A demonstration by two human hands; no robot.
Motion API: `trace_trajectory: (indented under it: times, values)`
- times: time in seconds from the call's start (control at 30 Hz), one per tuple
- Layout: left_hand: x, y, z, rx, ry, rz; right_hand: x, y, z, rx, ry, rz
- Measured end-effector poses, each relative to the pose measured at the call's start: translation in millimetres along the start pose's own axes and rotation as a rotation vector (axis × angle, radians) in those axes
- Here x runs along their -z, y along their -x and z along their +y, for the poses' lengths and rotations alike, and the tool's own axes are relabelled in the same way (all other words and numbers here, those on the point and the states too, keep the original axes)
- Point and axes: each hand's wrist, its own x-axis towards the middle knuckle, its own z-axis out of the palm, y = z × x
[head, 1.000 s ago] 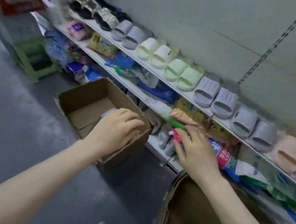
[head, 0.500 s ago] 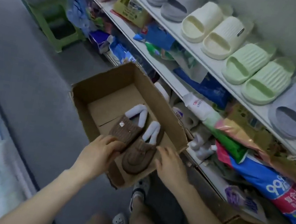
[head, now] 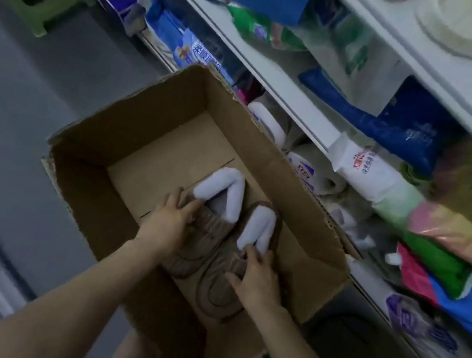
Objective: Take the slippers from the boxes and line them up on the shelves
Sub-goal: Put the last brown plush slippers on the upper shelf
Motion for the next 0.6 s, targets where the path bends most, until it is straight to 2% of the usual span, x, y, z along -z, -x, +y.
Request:
trace_trajectory:
  times: [0.07,0.13,0.27,0.5,0.53,0.6]
  values:
    - [-10.2,-21.8,-10.4,-0.002,-0.002,-0.126,-9.5,-8.4,0.8,-0.054,-0.056,0.015]
    - [-18.2,-33.4,-18.1,-0.029,0.025,-0.170,-19.2,-10.5,1.0,-0.103,-0.171,0.029]
    - [-20.9,-38.6,-23.8,-0.091,0.165,-0.146,-32.9,-4.3,-5.1,-0.168,-0.303,0.133]
    - [16.9,-28.7,-25.5,-0.178,0.160,-0.076,-18.7,10.8,-25.2,-0.220,-0.350,0.348]
    - [23.4,-27.6,-26.5,-0.187,0.175,-0.050,-17.5,11.1,-25.8,-0.221,-0.422,0.340]
    - [31.3,-28.3,-28.9,-0.181,0.238,-0.024,-17.6,9.1,-29.3,-0.238,-0.741,0.271]
